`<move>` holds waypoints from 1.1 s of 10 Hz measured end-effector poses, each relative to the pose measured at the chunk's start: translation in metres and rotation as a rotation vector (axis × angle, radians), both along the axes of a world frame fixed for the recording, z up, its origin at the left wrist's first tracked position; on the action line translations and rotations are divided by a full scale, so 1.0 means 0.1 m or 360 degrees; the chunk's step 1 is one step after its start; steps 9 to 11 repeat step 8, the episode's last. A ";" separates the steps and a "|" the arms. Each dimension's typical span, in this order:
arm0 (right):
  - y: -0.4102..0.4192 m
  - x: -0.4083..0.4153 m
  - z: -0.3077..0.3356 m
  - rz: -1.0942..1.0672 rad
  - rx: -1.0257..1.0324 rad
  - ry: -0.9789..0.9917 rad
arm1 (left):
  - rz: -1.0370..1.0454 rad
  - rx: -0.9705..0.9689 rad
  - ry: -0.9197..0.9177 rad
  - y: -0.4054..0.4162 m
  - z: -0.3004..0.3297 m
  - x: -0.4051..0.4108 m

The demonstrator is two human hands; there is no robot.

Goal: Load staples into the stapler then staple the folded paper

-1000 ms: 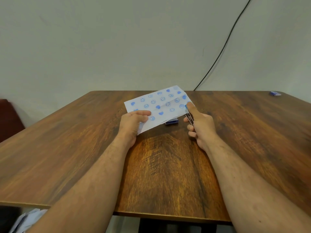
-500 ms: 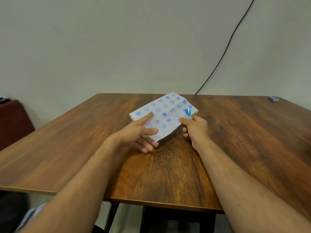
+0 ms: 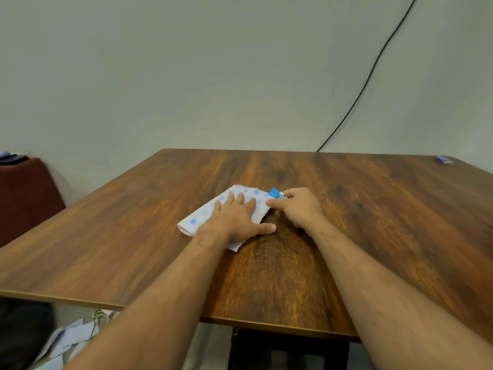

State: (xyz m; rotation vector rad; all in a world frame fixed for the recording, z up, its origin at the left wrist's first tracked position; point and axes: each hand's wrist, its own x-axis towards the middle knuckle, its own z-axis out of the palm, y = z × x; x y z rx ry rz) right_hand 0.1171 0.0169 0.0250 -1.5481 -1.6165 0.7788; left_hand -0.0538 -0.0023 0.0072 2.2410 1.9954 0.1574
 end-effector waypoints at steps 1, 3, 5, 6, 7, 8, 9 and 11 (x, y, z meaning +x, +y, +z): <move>-0.04 0.15 -0.04 -0.0086 0.0185 -0.0503 | 0.0243 -0.0097 -0.0010 -0.04 -0.05 -0.06; -0.10 0.38 0.01 0.0199 0.0171 -0.1172 | 0.0287 0.0045 -0.0067 -0.04 0.05 0.01; 0.17 0.49 0.07 0.0270 0.0327 -0.1319 | 0.0046 0.0496 -0.0079 0.39 0.27 0.12; 0.55 0.54 0.06 0.0091 0.0695 -0.1102 | -0.0013 0.0745 -0.0051 0.80 0.32 0.06; 1.14 0.50 0.23 -0.0031 0.0807 -0.1136 | 0.0001 0.0844 0.0048 1.39 0.43 -0.04; 1.62 0.43 0.60 -0.0097 0.0834 -0.1270 | 0.0034 0.0936 0.0031 1.80 0.76 -0.07; 1.62 0.43 0.60 -0.0097 0.0834 -0.1270 | 0.0034 0.0936 0.0031 1.80 0.76 -0.07; 1.62 0.43 0.60 -0.0097 0.0834 -0.1270 | 0.0034 0.0936 0.0031 1.80 0.76 -0.07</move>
